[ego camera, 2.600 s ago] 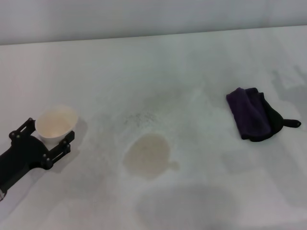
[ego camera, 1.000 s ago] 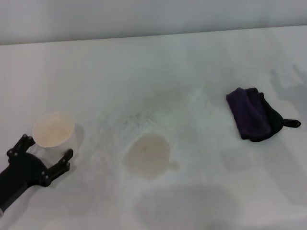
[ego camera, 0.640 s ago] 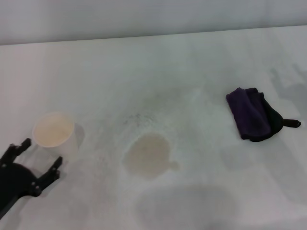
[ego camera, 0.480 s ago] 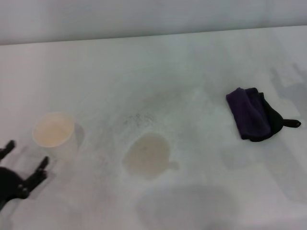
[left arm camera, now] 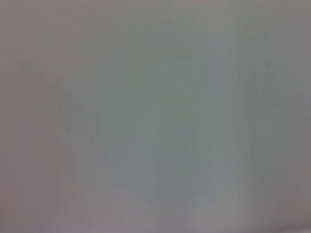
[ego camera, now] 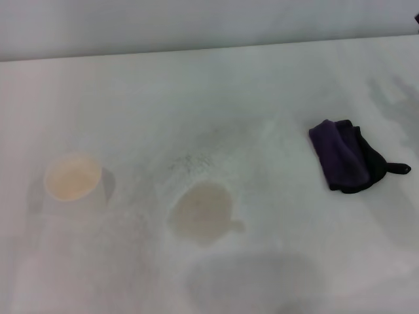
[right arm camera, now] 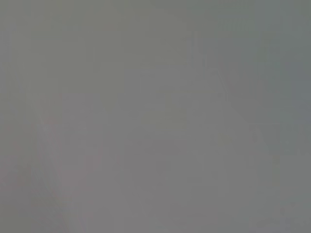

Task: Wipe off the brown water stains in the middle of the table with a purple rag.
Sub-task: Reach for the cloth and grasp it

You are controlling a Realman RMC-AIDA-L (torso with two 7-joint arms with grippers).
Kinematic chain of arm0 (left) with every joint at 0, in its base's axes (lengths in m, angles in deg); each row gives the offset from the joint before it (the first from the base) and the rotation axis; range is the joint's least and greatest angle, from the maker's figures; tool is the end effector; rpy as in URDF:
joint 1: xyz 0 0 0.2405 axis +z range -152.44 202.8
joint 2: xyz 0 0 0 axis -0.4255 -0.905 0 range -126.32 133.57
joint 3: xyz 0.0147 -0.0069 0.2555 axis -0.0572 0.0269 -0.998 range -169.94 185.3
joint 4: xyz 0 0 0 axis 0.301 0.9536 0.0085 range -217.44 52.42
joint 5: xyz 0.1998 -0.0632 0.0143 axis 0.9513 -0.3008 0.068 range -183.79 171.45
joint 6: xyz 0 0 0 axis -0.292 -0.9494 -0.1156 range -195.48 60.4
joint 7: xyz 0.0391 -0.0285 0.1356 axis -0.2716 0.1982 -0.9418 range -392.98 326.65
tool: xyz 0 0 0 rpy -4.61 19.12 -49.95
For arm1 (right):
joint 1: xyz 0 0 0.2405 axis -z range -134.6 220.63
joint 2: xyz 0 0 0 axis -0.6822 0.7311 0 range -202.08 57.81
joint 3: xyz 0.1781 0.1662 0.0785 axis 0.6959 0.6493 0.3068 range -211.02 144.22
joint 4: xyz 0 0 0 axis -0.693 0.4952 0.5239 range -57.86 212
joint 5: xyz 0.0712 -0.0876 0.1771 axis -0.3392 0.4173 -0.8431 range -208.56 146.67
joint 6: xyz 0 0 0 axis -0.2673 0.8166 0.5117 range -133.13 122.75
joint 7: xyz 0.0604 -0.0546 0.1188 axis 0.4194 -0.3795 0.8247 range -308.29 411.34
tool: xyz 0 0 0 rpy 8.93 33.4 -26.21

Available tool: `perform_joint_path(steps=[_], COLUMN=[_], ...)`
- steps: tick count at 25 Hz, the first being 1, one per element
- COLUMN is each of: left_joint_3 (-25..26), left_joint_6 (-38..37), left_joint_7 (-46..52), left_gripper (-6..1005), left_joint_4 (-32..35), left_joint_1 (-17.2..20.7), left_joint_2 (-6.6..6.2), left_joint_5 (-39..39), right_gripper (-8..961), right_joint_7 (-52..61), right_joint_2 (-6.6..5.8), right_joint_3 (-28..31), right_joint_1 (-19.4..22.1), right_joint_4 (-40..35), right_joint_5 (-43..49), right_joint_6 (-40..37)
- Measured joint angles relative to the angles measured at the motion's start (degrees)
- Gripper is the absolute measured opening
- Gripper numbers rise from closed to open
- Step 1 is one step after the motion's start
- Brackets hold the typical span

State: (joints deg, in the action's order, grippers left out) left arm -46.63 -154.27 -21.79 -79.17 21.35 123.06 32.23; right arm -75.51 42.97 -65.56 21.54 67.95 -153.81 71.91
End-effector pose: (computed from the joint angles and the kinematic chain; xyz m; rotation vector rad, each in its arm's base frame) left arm -0.3961 0.1806 0.0113 -1.5751 -0.4842 -0.5807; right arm 0.3614 0.3145 0.0658 -1.5095 0.8179 1.1189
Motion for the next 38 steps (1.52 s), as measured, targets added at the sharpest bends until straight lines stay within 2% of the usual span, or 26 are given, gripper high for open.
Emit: perform_joint_path(steps=[5,8,11,13,14,18,21,24,26,30,38], left_joint_3=[0.0,0.0,0.0,0.0,0.0,0.0,0.0,0.0,0.0,0.0,0.0], left_joint_6=[-3.0,-3.2,-3.3,-3.3,-3.3,-3.5,-3.5,-3.5,-3.7,-4.8,-5.5], left_joint_7=[1.9,2.7,2.7,2.9,3.1,4.1,4.6,4.7,4.8,4.8,4.8], left_gripper=[893,893,892,892,892,892,892,892,892,892,892], left_joint_4=[0.0,0.0,0.0,0.1,0.1,0.7,0.8,1.1,1.5,1.7,1.7], left_joint_1=[-0.8,-2.1,-3.5,-4.4,-4.7,-6.0,-6.8,-7.2,-7.3,-7.4,-7.2], left_joint_2=[-0.03,-0.19,-0.23,-0.24,-0.26,-0.36,-0.35,-0.36,-0.39,-0.43,-0.44], left_joint_5=[-4.9,-5.8,-6.0,-6.2,-6.3,-6.4,-6.4,-6.5,-6.5,-6.5,-6.5], right_gripper=[662,657,653,650,649,643,638,634,631,625,613], right_joint_7=[24.6,36.5,50.1,65.0,65.0,81.7,89.6,94.8,97.7,102.4,105.5], right_joint_2=[-0.6,-1.13,-2.1,-3.11,-3.11,-3.53,-2.59,-0.65,0.02,0.02,0.16], right_joint_3=[-10.6,-12.9,-13.1,-13.1,-13.1,-13.1,-13.5,-15.6,-19.3,-27.6,-36.8], right_joint_1=[1.4,2.3,2.4,1.8,1.8,0.3,-1.6,-4.2,-5.5,-6.2,-8.7], right_joint_4=[-15.0,-23.7,-31.4,-40.9,-40.9,-56.1,-67.0,-75.3,-78.2,-79.1,-72.9], right_joint_5=[5.1,13.7,25.0,40.4,40.4,59.6,71.8,82.2,86.8,88.3,91.5], right_joint_6=[-10.9,-14.5,-14.6,-12.5,-12.5,-4.6,3.6,10.8,13.8,15.1,11.3])
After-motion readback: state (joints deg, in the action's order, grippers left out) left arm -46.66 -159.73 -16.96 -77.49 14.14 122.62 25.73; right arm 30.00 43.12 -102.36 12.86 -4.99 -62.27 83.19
